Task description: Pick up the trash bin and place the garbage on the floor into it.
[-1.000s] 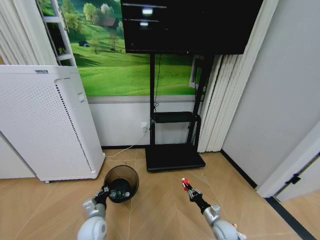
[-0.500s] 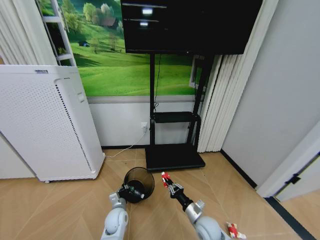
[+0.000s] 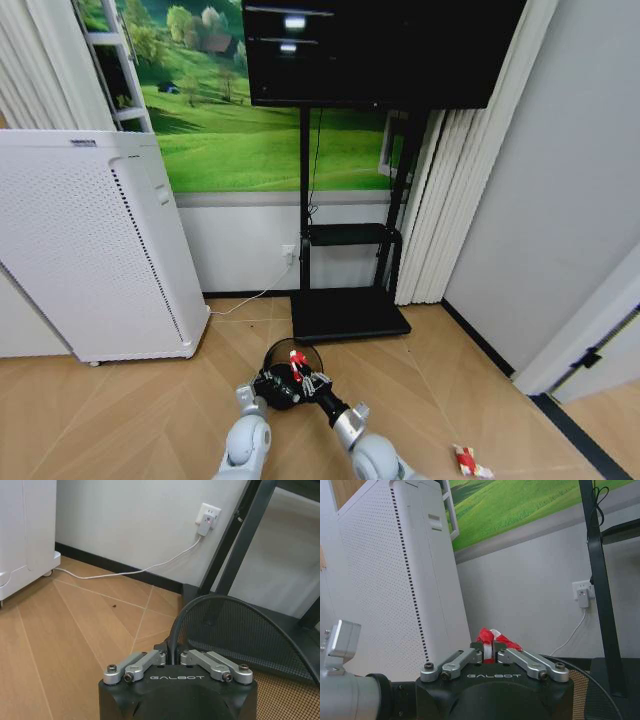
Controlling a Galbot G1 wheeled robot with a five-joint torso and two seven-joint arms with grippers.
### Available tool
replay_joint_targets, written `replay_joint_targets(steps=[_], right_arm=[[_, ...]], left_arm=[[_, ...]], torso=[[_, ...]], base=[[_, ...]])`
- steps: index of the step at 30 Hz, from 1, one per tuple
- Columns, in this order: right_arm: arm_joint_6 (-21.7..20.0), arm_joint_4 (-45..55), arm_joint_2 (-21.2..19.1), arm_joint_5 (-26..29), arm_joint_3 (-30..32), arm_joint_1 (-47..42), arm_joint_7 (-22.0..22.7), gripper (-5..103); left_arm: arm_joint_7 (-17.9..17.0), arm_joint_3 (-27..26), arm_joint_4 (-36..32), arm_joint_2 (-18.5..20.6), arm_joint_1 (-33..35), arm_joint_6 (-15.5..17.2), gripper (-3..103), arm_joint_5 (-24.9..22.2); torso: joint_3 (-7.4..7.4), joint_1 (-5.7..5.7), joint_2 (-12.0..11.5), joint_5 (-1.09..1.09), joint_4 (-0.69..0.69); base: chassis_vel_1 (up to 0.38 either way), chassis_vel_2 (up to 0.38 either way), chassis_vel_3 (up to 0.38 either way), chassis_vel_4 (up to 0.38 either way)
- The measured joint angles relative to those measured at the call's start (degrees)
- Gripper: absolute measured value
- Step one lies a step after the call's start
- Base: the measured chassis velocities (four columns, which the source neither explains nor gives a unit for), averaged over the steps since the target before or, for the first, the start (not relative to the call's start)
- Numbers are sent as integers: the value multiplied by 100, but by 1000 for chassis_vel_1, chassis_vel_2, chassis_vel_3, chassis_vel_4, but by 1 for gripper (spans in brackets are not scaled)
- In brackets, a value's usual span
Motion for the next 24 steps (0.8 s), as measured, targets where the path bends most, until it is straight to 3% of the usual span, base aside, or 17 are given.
replay_joint_targets(steps=[4, 7, 10, 12, 16, 17, 19, 20, 22, 23, 24], right_arm=[[-13, -64, 5, 31, -48, 126, 43, 20], [-26, -114, 47, 40, -98, 195, 82, 36], [-27, -128, 68, 40, -102, 202, 92, 41], [-27, -164, 118, 35, -100, 209, 112, 52], [-27, -166, 121, 34, -68, 207, 126, 63], [-26, -162, 104, 35, -50, 206, 131, 74], [-25, -155, 80, 36, -37, 207, 139, 74], [-25, -134, 31, 42, -15, 218, 153, 85], [-26, -124, 11, 49, -5, 228, 160, 85], [-25, -115, -12, 61, 19, 247, 169, 96], [-25, -115, -12, 61, 19, 247, 169, 96]], left_arm=[[-7, 52, -62, -14, 25, 8, 7, -34], [-6, 62, -78, -13, 55, 12, 7, -40], [-4, 59, -87, -12, 67, 12, 7, -40], [2, 39, -160, -10, 124, 12, 7, -45], [2, 3, -244, -8, 196, 17, 7, -57], [2, -18, -280, -7, 234, 18, 7, -58], [2, -35, -301, -7, 266, 20, 7, -58], [2, -59, -326, -7, 303, 20, 7, -56], [2, -73, -331, -6, 317, 20, 7, -53], [2, -92, -348, -5, 337, 21, 7, -51], [2, -92, -348, -5, 337, 21, 7, -51]], torso=[[0, 0, 0, 1, 1], [0, 0, 0, 1, 0], [0, 0, 0, 1, 0], [0, 0, 0, 1, 0], [0, 0, 0, 1, 0], [0, 0, 0, 1, 1], [0, 0, 0, 1, 1], [0, 0, 0, 1, 0], [0, -1, 0, 1, 0], [0, 0, 0, 1, 0], [0, 0, 0, 1, 0]], base=[[0, 0, 0, 0], [0, 0, 0, 0], [0, 0, 0, 0], [0, 0, 0, 0], [0, 0, 0, 0], [0, 0, 0, 0], [0, 0, 0, 0], [0, 0, 0, 0], [0, 0, 0, 0], [0, 0, 0, 0], [0, 0, 0, 0]])
